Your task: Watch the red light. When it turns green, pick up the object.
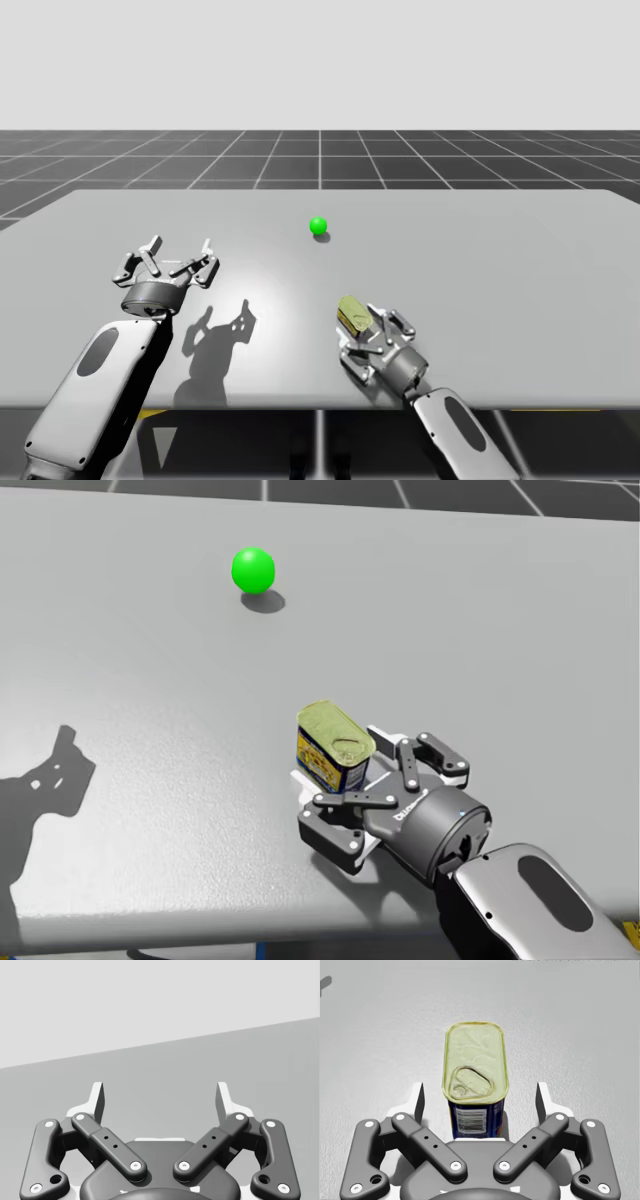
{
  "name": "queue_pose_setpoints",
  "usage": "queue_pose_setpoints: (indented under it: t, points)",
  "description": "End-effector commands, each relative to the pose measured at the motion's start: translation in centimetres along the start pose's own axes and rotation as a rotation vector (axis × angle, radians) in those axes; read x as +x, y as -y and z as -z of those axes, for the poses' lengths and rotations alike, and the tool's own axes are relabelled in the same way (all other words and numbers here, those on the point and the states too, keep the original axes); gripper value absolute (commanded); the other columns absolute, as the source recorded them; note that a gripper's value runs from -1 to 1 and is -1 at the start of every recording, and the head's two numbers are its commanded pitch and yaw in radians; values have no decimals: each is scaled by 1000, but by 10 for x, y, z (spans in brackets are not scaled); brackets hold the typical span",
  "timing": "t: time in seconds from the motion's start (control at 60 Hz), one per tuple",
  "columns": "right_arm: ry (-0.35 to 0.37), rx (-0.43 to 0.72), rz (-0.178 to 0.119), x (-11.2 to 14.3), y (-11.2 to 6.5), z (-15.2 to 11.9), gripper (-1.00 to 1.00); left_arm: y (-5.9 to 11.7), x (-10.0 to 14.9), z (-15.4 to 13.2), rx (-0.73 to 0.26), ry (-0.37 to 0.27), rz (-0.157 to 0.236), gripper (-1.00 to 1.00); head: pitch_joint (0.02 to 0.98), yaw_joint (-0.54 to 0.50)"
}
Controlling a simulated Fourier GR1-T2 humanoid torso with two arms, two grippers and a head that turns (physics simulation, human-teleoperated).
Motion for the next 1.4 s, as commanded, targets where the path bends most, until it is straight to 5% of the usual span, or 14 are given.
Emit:
queue_pose_setpoints:
  t: [0.017, 0.1, 0.133, 0.15, 0.167, 0.317, 0.683, 0.983, 1.183, 1.4]
  points:
    - [-19, -23, -19, -1, 1, 11, -1000, 0, 0, 1, 0, 0, 0, -1000, 848, -116]
    - [-49, -19, -2, -4, 1, 12, -1000, 0, 0, 1, -1, 0, 1, -1000, 846, -116]
    - [-44, -34, -16, -7, 0, 11, -629, 0, 0, 1, -1, 0, 0, -1000, 844, -117]
    - [-22, -73, -23, -9, -1, 11, 441, 0, 0, 1, -2, 1, 0, -1000, 843, -117]
    - [-21, -76, -26, -9, -1, 11, 1000, 0, 0, 1, -2, 1, 1, -1000, 840, -117]
    - [-18, -82, -35, -10, -1, 8, 1000, 1, 0, 1, -3, 0, 1, -1000, 798, -115]
    - [-8, -72, -32, -12, 0, 7, 1000, 3, -2, 0, -6, -1, 7, -1000, 506, -133]
    - [19, -71, -36, -7, -1, 4, 1000, 4, -2, -1, -6, -1, 8, -1000, 447, -142]
    - [117, -58, -37, 26, 0, -5, 1000, 5, -2, -1, -6, -1, 8, -1000, 450, -138]
    - [239, -96, -90, 82, 10, -15, 1000, 5, -1, -1, -5, -1, 8, -1000, 453, -140]
